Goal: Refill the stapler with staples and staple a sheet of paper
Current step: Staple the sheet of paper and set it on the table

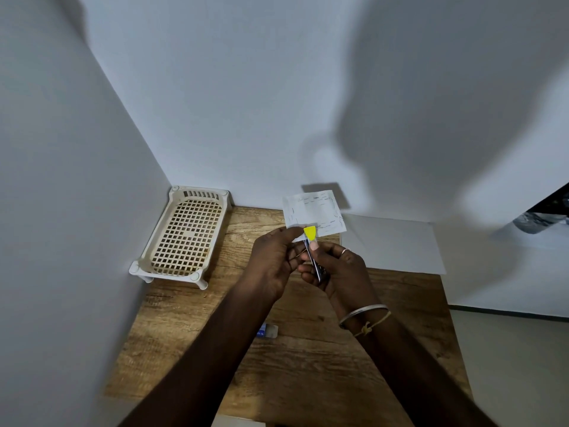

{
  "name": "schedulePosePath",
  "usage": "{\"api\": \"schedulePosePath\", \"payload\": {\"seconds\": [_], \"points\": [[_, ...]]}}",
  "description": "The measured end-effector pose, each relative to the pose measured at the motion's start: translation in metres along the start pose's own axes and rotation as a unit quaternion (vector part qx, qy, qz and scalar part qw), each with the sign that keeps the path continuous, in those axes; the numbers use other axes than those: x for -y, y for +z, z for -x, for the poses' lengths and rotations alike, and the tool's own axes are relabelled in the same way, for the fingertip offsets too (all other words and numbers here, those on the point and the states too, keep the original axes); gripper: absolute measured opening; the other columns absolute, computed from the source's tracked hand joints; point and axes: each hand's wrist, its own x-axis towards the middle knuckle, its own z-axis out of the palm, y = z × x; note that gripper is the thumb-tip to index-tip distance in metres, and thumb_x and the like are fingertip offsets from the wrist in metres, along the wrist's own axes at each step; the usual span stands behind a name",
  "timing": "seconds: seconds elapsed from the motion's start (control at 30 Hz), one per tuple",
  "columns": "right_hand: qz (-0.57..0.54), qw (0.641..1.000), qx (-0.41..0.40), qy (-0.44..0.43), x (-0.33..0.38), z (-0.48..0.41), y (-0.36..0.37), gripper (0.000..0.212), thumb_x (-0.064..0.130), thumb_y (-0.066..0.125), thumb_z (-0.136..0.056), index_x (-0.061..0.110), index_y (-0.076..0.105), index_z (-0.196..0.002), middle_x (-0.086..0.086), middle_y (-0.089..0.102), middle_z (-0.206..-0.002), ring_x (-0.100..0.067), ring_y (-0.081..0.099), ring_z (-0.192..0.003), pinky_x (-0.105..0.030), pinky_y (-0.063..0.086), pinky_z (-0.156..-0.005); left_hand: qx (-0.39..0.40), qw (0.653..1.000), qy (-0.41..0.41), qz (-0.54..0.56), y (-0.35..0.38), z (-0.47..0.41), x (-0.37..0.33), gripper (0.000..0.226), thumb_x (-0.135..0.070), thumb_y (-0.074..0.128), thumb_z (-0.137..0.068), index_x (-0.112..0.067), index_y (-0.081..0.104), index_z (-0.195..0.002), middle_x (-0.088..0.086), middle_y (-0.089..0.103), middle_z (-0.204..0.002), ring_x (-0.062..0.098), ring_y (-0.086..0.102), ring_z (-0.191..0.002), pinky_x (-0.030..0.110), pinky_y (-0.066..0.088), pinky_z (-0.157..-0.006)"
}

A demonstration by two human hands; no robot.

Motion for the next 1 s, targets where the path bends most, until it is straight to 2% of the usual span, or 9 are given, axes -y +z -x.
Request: {"api": "schedulePosePath", "payload": {"seconds": [0.17,0.33,0.5,0.57,0.7,0.83,1.0], "points": [[-0.005,1.0,-0.024,-0.003,-0.001,-0.006,-0.002,0.015,0.022,0.078,-0.082,0.01,0.078,-0.091,-0.021,0.075,-0.086,-0.027,0.073,-0.069,-0.029,0.058,-0.058,0.041,0.997,0.045,-0.045,-0.001,0.004,0.0,0.041,-0.032,0.086,-0.077,-0.004,0.074,-0.105,0.016,0.078,-0.096,0.022,0.072,-0.072,0.033,0.059,-0.067],[0.009,0.999,-0.029,-0.008,-0.001,-0.011,-0.003,0.016,0.019,0.075,-0.085,0.005,0.077,-0.094,-0.02,0.073,-0.08,-0.029,0.071,-0.067,-0.032,0.058,-0.059,0.033,0.993,0.089,-0.074,0.001,0.007,0.0,0.044,-0.017,0.086,-0.077,-0.003,0.068,-0.115,0.02,0.077,-0.094,0.022,0.071,-0.064,0.029,0.06,-0.06],[0.007,0.999,-0.037,-0.011,-0.001,-0.011,-0.003,0.012,0.016,0.075,-0.085,0.005,0.077,-0.09,-0.019,0.073,-0.078,-0.028,0.07,-0.063,-0.031,0.057,-0.058,0.039,0.991,0.101,-0.084,-0.001,0.004,0.0,0.05,-0.019,0.087,-0.077,-0.009,0.064,-0.12,0.014,0.074,-0.075,0.023,0.064,-0.056,0.031,0.058,-0.057],[0.008,0.999,-0.045,-0.007,-0.001,-0.011,-0.003,0.011,0.014,0.075,-0.086,0.004,0.076,-0.089,-0.02,0.073,-0.077,-0.029,0.069,-0.062,-0.032,0.057,-0.058,0.037,0.991,0.098,-0.078,-0.001,0.001,0.002,0.052,-0.018,0.088,-0.076,-0.012,0.063,-0.122,0.021,0.074,-0.079,0.024,0.063,-0.056,0.033,0.06,-0.059],[0.023,0.998,-0.062,-0.002,-0.002,-0.01,-0.005,0.013,0.014,0.075,-0.084,0.002,0.076,-0.089,-0.022,0.073,-0.078,-0.028,0.07,-0.061,-0.032,0.059,-0.057,0.044,0.992,0.092,-0.072,-0.004,-0.002,0.006,0.056,-0.017,0.089,-0.075,-0.018,0.063,-0.124,0.024,0.076,-0.096,0.031,0.066,-0.069,0.037,0.061,-0.066],[0.032,0.997,-0.076,-0.01,-0.006,-0.008,-0.006,0.008,0.011,0.075,-0.083,0.003,0.076,-0.083,-0.02,0.074,-0.075,-0.027,0.071,-0.06,-0.03,0.059,-0.053,0.04,0.992,0.091,-0.078,-0.006,-0.003,0.012,0.056,-0.014,0.087,-0.076,-0.018,0.063,-0.127,0.022,0.076,-0.098,0.04,0.067,-0.083,0.04,0.062,-0.068],[0.05,0.995,-0.081,-0.029,-0.009,-0.004,-0.007,0.009,0.011,0.074,-0.084,0.002,0.074,-0.084,-0.019,0.074,-0.072,-0.026,0.071,-0.057,-0.029,0.059,-0.051,0.034,0.991,0.092,-0.095,-0.007,-0.004,0.016,0.051,-0.014,0.087,-0.076,-0.017,0.067,-0.123,0.03,0.073,-0.099,0.04,0.07,-0.084,0.043,0.061,-0.074]]}}
